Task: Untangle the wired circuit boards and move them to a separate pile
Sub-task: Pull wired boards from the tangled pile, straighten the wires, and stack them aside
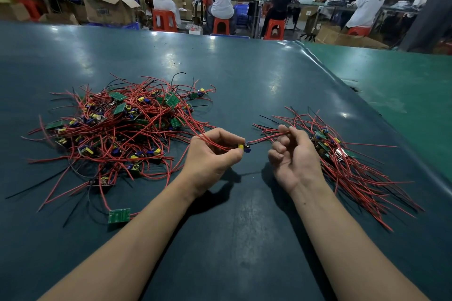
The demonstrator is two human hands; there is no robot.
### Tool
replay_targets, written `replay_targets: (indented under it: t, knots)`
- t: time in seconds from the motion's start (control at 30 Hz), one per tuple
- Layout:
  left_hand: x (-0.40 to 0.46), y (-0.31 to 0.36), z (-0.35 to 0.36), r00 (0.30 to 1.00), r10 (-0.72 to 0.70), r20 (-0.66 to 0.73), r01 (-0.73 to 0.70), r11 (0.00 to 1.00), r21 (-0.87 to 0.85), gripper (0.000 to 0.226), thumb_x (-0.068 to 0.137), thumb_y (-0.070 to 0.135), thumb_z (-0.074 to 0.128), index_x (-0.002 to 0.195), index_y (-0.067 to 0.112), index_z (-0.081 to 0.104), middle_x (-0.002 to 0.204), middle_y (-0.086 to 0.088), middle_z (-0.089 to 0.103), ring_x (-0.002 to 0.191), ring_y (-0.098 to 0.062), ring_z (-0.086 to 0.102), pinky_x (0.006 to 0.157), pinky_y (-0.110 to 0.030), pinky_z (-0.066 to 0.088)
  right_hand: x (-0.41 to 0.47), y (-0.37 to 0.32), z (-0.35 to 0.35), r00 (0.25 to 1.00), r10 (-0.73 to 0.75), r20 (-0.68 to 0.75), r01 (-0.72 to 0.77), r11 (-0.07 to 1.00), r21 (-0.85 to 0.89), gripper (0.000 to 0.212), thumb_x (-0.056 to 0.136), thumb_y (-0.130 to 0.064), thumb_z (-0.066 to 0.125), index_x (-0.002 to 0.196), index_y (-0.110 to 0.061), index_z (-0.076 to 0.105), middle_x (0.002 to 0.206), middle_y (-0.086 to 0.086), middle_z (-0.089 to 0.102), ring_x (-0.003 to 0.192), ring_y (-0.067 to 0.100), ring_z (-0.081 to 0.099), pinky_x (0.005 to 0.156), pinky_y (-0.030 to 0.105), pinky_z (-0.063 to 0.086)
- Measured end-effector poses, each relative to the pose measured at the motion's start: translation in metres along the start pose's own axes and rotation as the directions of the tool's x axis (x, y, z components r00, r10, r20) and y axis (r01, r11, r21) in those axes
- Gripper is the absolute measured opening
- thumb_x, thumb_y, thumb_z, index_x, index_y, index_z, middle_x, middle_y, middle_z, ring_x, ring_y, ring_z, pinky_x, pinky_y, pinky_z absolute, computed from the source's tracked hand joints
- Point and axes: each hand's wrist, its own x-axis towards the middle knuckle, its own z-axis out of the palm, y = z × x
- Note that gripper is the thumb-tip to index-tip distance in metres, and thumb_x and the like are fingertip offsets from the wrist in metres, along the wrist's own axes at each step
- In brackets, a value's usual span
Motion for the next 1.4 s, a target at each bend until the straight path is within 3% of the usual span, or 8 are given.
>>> replay_targets:
  t: [0.17, 0.3, 0.53, 0.8, 0.97, 1.03, 1.1, 1.4]
  knots:
    - [-0.001, -0.001, -0.002, 0.999, -0.025, 0.044, 0.026, 0.999, -0.023, 0.022, 0.077, -0.014, 0.071, 0.079, 0.008, 0.069, 0.067, 0.0, 0.07, 0.069, -0.02, 0.059, 0.063, -0.023, 0.045, 0.0, -0.003, -0.002, 0.991, 0.107, 0.078, -0.113, 0.991, 0.077, 0.041, 0.1, -0.021, 0.043, 0.06, -0.015, 0.052, 0.042, -0.009, 0.03, 0.029, 0.003, 0.026, 0.027, 0.015, 0.02]
    - [0.001, -0.002, -0.004, 0.998, -0.048, 0.029, 0.05, 0.997, -0.066, 0.013, 0.065, 0.003, 0.07, 0.075, 0.011, 0.07, 0.065, 0.0, 0.069, 0.06, -0.013, 0.061, 0.061, -0.018, 0.047, 0.003, -0.002, -0.004, 0.997, -0.073, 0.008, 0.073, 0.996, -0.055, 0.027, 0.1, -0.02, 0.05, 0.081, -0.008, 0.065, 0.052, -0.007, 0.044, 0.038, 0.005, 0.035, 0.034, 0.016, 0.026]
    - [0.006, -0.01, -0.007, 0.998, -0.054, 0.026, 0.056, 0.992, -0.111, 0.015, 0.052, 0.017, 0.072, 0.066, 0.019, 0.074, 0.063, -0.004, 0.066, 0.058, -0.018, 0.06, 0.064, -0.023, 0.049, 0.011, 0.003, -0.009, 0.928, -0.369, -0.057, 0.339, 0.897, -0.285, 0.032, 0.102, -0.018, 0.047, 0.075, -0.01, 0.061, 0.053, -0.004, 0.054, 0.037, 0.009, 0.043, 0.035, 0.016, 0.03]
    - [0.007, -0.013, -0.009, 0.999, -0.036, 0.035, 0.039, 0.995, -0.091, 0.012, 0.056, 0.019, 0.073, 0.068, 0.019, 0.075, 0.062, -0.004, 0.066, 0.056, -0.018, 0.059, 0.062, -0.023, 0.049, 0.014, 0.008, -0.02, 0.787, -0.617, 0.01, 0.489, 0.614, -0.62, 0.019, 0.101, -0.006, 0.047, 0.107, -0.005, 0.065, 0.065, 0.004, 0.061, 0.043, 0.008, 0.057, 0.04, 0.023, 0.05]
    - [0.01, -0.015, -0.01, 0.996, -0.062, -0.067, 0.05, 0.984, -0.169, 0.013, 0.068, 0.007, 0.07, 0.072, 0.018, 0.075, 0.07, -0.005, 0.07, 0.068, -0.02, 0.064, 0.077, -0.033, 0.052, 0.004, 0.007, -0.007, 0.957, -0.291, 0.003, 0.272, 0.891, -0.363, 0.029, 0.097, -0.036, 0.058, 0.093, -0.008, 0.06, 0.062, 0.005, 0.069, 0.041, 0.013, 0.059, 0.038, 0.021, 0.047]
    - [0.009, -0.014, -0.009, 0.996, -0.057, -0.073, 0.044, 0.986, -0.159, 0.012, 0.069, 0.008, 0.071, 0.076, 0.017, 0.075, 0.074, -0.005, 0.072, 0.071, -0.021, 0.066, 0.079, -0.032, 0.053, -0.002, 0.012, -0.003, 0.989, -0.077, 0.124, 0.125, 0.889, -0.44, 0.046, 0.085, -0.048, 0.062, 0.098, -0.004, 0.062, 0.061, 0.006, 0.068, 0.041, 0.012, 0.056, 0.037, 0.019, 0.044]
    - [0.007, -0.013, -0.009, 0.999, -0.031, -0.034, 0.028, 0.994, -0.105, 0.013, 0.071, 0.008, 0.072, 0.082, 0.015, 0.074, 0.077, -0.005, 0.074, 0.074, -0.018, 0.067, 0.077, -0.029, 0.055, -0.008, 0.019, -0.003, 0.962, 0.026, 0.271, 0.124, 0.845, -0.521, 0.033, 0.087, -0.034, 0.066, 0.097, -0.003, 0.068, 0.059, 0.005, 0.063, 0.041, 0.01, 0.052, 0.036, 0.018, 0.04]
    - [0.003, -0.008, -0.007, 0.999, -0.047, -0.022, 0.047, 0.999, 0.007, 0.011, 0.067, 0.01, 0.071, 0.077, 0.012, 0.071, 0.062, -0.002, 0.068, 0.058, -0.017, 0.063, 0.067, -0.03, 0.052, 0.001, 0.012, -0.004, 0.958, -0.238, 0.159, 0.285, 0.828, -0.483, 0.015, 0.094, -0.01, 0.063, 0.083, -0.008, 0.073, 0.052, -0.003, 0.057, 0.039, 0.006, 0.045, 0.035, 0.015, 0.032]
